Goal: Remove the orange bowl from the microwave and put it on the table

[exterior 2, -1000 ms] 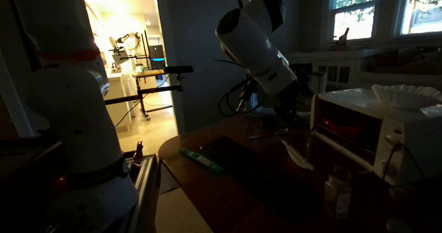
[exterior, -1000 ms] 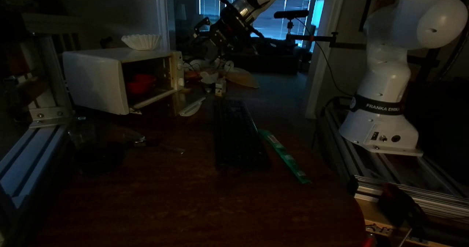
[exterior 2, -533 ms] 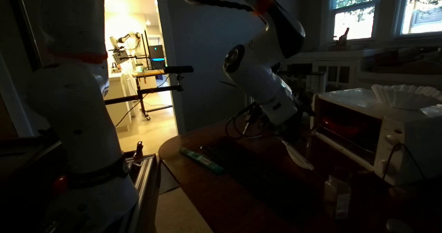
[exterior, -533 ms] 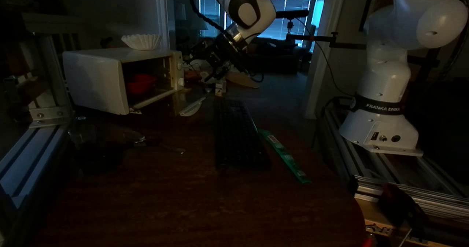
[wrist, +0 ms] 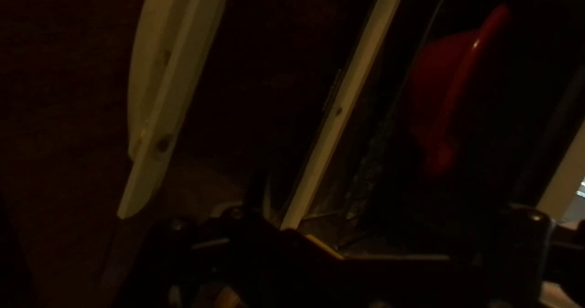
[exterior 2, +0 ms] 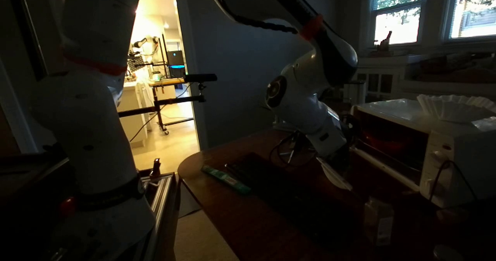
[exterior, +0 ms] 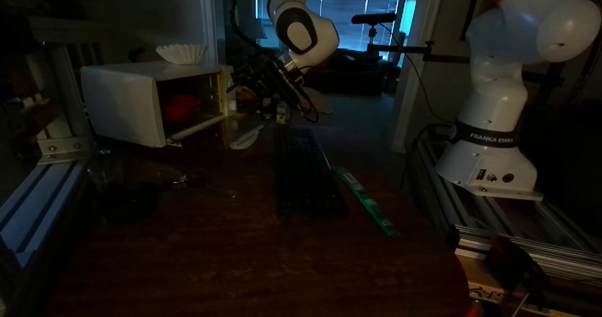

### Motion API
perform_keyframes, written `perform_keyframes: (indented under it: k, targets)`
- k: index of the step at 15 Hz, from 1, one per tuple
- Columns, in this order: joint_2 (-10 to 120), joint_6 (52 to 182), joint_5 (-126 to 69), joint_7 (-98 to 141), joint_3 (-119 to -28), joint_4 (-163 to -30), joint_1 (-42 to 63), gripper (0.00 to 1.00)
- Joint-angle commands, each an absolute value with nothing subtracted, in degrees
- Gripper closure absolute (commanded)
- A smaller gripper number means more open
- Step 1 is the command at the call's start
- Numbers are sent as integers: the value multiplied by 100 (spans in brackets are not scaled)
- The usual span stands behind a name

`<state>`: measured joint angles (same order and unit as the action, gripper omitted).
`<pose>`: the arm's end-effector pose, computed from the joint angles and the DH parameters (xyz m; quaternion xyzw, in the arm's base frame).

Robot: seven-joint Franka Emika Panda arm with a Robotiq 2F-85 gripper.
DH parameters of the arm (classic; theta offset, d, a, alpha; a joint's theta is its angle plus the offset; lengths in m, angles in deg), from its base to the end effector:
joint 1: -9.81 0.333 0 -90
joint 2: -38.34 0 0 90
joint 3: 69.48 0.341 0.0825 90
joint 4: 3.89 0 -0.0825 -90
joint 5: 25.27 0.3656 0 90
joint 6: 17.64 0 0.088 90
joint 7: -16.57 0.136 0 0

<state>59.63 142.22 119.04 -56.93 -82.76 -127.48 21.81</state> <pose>0.5464 -0.0334 0.2303 -0.7582 0.4822 -0.3209 0.2995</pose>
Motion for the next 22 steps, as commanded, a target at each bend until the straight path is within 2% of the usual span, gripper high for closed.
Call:
perform_keyframes:
  k: [1,22]
  targets:
    - [5974,14222,11904,-5688,-8276,-12733,2190,0]
    - [6163,14193,11904,-5492,-8186,-12444,2223,0]
